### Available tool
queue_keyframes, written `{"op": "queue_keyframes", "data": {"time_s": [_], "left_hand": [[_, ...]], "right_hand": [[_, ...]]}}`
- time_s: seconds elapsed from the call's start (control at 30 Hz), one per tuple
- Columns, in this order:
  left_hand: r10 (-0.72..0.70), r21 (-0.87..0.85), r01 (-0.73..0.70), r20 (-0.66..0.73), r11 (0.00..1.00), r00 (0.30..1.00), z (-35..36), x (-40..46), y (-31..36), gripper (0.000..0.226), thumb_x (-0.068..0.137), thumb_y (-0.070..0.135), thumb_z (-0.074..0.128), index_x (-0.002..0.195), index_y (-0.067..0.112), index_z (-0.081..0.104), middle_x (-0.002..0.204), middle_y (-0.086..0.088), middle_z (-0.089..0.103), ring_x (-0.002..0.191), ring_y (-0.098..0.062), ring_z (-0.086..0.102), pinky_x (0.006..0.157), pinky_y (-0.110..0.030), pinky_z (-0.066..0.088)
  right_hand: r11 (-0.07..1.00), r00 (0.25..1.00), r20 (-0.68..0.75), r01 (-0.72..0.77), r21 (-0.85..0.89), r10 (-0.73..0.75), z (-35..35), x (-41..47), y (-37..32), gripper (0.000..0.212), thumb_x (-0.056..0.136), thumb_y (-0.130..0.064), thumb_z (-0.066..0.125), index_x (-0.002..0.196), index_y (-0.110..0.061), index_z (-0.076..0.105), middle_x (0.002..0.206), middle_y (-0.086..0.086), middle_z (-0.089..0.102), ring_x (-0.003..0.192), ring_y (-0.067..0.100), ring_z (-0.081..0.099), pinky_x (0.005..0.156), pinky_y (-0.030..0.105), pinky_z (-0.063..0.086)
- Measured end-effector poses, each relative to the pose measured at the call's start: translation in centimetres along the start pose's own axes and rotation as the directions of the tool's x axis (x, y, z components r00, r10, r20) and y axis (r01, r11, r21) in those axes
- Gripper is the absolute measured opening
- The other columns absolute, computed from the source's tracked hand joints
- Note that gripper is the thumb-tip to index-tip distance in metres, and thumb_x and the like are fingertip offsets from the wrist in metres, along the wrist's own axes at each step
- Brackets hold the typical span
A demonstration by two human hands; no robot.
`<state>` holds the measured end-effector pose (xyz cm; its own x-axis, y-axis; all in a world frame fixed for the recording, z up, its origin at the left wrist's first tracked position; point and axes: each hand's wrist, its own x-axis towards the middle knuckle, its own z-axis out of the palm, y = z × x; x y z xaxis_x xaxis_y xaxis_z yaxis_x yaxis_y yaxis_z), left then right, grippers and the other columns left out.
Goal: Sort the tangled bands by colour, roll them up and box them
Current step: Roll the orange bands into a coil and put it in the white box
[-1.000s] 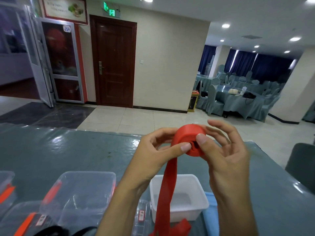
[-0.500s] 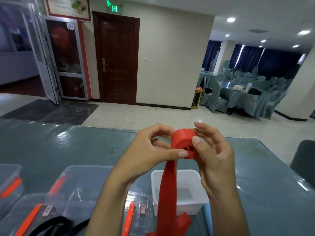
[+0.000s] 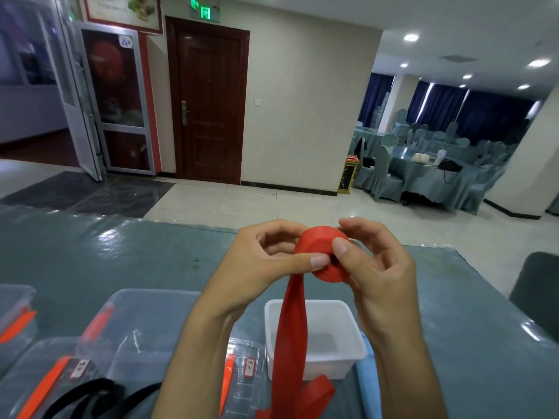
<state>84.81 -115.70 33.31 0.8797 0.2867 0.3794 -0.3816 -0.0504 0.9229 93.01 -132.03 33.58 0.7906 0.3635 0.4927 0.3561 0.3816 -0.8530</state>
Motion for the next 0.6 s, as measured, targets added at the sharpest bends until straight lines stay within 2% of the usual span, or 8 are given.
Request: {"op": "queue_keyframes", "data": {"time_s": [0.1, 0.2, 0.27, 0.33, 0.43, 0.5, 0.6], "left_hand": [[0.063, -0.002, -0.064, -0.134, 0.998, 0.989, 0.3, 0.1, -0.2, 0.054, 0.068, 0.035, 0.096, 0.118, 0.029, 0.077, 0.104, -0.003, 0.081, 0.097, -0.020, 0.079, 0.084, -0.024, 0.061], [0.149, -0.020, -0.158, -0.228, 0.987, 0.962, 0.4, 0.3, -0.2, 0.039, 0.071, 0.037, 0.094, 0.107, 0.029, 0.079, 0.103, -0.001, 0.081, 0.099, -0.019, 0.078, 0.084, -0.022, 0.060], [0.185, -0.006, -0.192, -0.247, 0.981, 0.951, 0.6, 0.5, -0.2, 0.027, 0.076, 0.039, 0.091, 0.099, 0.028, 0.080, 0.100, -0.001, 0.081, 0.097, -0.020, 0.078, 0.082, -0.023, 0.060], [0.188, -0.008, -0.194, -0.218, 0.981, 0.958, 0.7, 0.6, -0.3, 0.024, 0.080, 0.039, 0.089, 0.099, 0.027, 0.081, 0.102, -0.002, 0.081, 0.099, -0.021, 0.078, 0.081, -0.024, 0.060], [0.167, -0.017, -0.170, -0.100, 0.985, 0.981, 0.2, 0.6, -0.6, 0.035, 0.082, 0.033, 0.088, 0.115, 0.032, 0.081, 0.120, 0.002, 0.075, 0.115, -0.021, 0.073, 0.092, -0.025, 0.058], [0.168, -0.016, -0.168, -0.008, 0.986, 0.986, 0.0, 0.6, -0.8, 0.045, 0.087, 0.028, 0.085, 0.130, 0.032, 0.075, 0.127, 0.002, 0.070, 0.124, -0.023, 0.069, 0.099, -0.026, 0.056], [0.228, -0.049, -0.228, 0.006, 0.972, 0.974, 0.2, 0.6, -0.9, 0.047, 0.091, 0.023, 0.082, 0.137, 0.028, 0.071, 0.126, -0.001, 0.072, 0.123, -0.023, 0.069, 0.099, -0.024, 0.055]], "right_hand": [[0.999, 1.000, 0.018, -0.023, 0.038, 0.023, 0.4, -0.1, 0.4, 0.025, 0.078, -0.037, 0.082, 0.101, -0.026, 0.079, 0.106, 0.004, 0.079, 0.096, 0.026, 0.078, 0.074, 0.034, 0.063], [0.997, 0.991, 0.116, -0.073, 0.006, 0.071, -0.3, 0.2, -0.2, 0.042, 0.066, -0.045, 0.095, 0.099, -0.025, 0.078, 0.111, 0.007, 0.079, 0.099, 0.029, 0.079, 0.080, 0.033, 0.063], [0.996, 0.986, 0.144, -0.076, -0.049, 0.083, -0.7, 0.2, -0.3, 0.052, 0.058, -0.051, 0.098, 0.097, -0.025, 0.076, 0.108, 0.009, 0.080, 0.095, 0.030, 0.080, 0.078, 0.031, 0.063], [0.998, 0.991, 0.128, -0.021, -0.063, 0.029, -0.8, 0.1, -0.2, 0.052, 0.061, -0.049, 0.098, 0.103, -0.027, 0.076, 0.110, 0.007, 0.079, 0.094, 0.029, 0.080, 0.079, 0.030, 0.063], [0.998, 0.996, 0.071, 0.049, -0.046, -0.046, -0.8, 0.1, -0.1, 0.055, 0.070, -0.047, 0.093, 0.119, -0.031, 0.076, 0.117, 0.005, 0.077, 0.104, 0.028, 0.077, 0.086, 0.036, 0.063], [0.997, 0.997, 0.023, 0.076, 0.009, -0.076, -0.6, 0.1, 0.2, 0.053, 0.072, -0.047, 0.092, 0.119, -0.027, 0.077, 0.118, 0.008, 0.077, 0.108, 0.031, 0.076, 0.090, 0.042, 0.062], [0.990, 0.994, 0.018, 0.110, 0.085, -0.112, -0.2, 0.0, 0.7, 0.044, 0.074, -0.044, 0.092, 0.113, -0.029, 0.077, 0.121, 0.010, 0.076, 0.110, 0.036, 0.074, 0.091, 0.048, 0.062]]}}
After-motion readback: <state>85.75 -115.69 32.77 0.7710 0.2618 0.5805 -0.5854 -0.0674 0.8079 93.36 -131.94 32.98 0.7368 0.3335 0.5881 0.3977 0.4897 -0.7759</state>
